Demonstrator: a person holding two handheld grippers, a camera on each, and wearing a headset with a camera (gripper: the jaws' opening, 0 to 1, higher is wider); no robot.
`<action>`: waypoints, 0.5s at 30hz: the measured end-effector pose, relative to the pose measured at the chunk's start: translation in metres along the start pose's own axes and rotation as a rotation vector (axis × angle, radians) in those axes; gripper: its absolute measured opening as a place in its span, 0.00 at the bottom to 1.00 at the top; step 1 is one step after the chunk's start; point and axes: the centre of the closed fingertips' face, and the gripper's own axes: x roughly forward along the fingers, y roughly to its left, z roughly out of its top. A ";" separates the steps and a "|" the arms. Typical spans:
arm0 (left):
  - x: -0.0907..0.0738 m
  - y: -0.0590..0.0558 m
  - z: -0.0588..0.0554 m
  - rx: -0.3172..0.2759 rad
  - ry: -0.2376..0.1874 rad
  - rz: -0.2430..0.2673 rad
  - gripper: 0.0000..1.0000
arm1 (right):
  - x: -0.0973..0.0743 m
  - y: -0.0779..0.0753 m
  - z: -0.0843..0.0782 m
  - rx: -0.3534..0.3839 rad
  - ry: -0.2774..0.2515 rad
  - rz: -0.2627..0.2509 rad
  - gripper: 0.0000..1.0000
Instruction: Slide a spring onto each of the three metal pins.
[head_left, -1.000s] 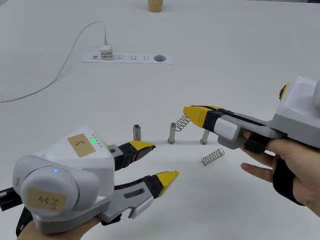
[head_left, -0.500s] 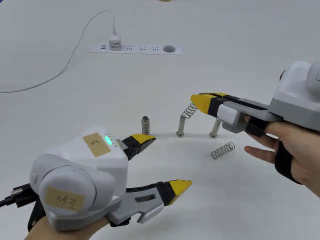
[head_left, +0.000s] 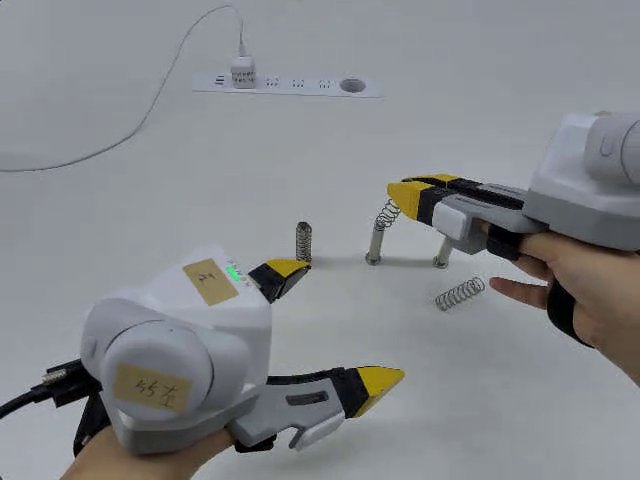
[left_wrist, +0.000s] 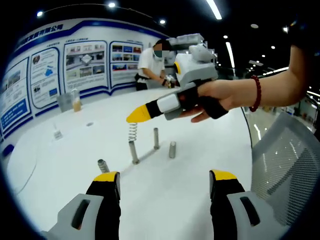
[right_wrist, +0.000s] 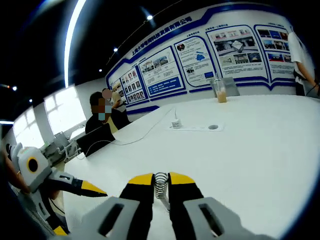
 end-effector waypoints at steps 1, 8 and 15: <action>0.000 0.000 0.000 -0.002 0.000 0.002 0.75 | 0.001 0.000 -0.001 -0.011 0.003 -0.003 0.12; -0.002 0.002 -0.001 -0.022 0.000 0.011 0.80 | 0.006 0.005 -0.005 -0.090 0.031 0.001 0.12; -0.001 0.002 -0.002 -0.021 0.008 0.008 0.80 | 0.010 0.010 -0.013 -0.243 0.085 -0.002 0.12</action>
